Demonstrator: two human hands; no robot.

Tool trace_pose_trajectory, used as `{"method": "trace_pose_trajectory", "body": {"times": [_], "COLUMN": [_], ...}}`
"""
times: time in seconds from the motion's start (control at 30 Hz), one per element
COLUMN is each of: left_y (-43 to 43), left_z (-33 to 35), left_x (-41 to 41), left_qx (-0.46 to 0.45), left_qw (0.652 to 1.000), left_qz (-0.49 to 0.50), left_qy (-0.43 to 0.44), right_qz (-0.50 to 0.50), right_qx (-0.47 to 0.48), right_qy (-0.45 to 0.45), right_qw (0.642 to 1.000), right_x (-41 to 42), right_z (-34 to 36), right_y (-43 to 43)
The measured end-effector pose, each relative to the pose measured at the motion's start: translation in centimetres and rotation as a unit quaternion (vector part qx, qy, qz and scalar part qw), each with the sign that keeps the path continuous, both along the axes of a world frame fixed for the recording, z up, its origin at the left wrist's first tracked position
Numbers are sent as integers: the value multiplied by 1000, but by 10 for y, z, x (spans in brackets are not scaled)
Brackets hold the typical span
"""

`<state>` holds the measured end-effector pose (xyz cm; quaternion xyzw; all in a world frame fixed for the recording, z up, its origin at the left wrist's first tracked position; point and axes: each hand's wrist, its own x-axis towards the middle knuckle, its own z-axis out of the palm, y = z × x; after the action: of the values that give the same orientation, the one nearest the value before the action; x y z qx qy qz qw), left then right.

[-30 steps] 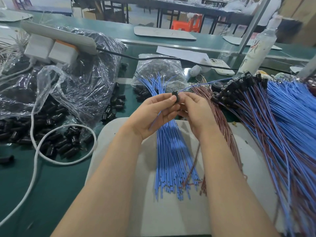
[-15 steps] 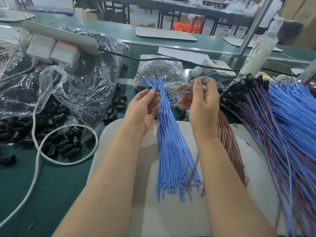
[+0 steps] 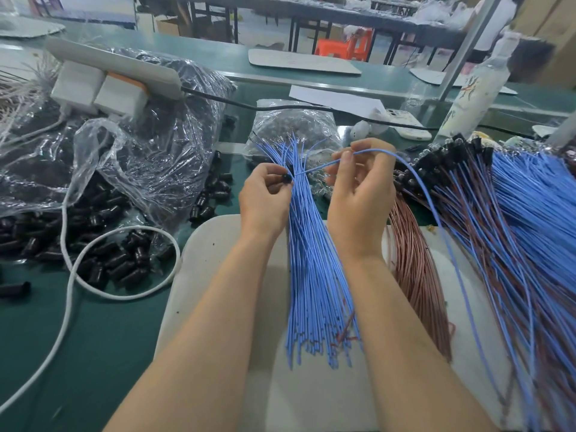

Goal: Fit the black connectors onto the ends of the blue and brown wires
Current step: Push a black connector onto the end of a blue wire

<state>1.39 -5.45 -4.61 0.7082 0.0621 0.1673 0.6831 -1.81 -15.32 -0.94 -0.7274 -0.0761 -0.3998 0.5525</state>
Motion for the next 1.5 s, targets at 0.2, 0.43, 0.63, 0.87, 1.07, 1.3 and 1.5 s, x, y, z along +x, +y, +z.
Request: {"method": "trace_pose_trajectory", "body": {"times": [0.2,0.43,0.63,0.87,1.07,1.3,1.5], "left_y": [-3,-6,-10,-10,-15,-15,-17], "left_z": [1,6,8,10,12,18,25], "left_x": [-1,-7,-10,-14,-19,-23,-31], "left_qx": [50,93,229,228,286,279,264], "left_qw": [999,994,967,969,944,939,932], "left_qz": [-17,-50,-76,-41,-46,-4,16], "left_qy": [-11,-32,-78,-89,-159,-199,-248], "right_qz": [-9,-15,15,20,43,118,154], "right_qx": [-23,-55,66,135,52,122,44], "right_qy": [-2,16,73,100,173,149,203], "right_qw": [1000,998,995,986,983,974,966], "right_x": [2,5,9,14,14,7,3], "right_z": [-3,-5,-3,-3,-7,-1,3], "right_y": [-2,-4,-9,-18,-15,-6,-2]}}
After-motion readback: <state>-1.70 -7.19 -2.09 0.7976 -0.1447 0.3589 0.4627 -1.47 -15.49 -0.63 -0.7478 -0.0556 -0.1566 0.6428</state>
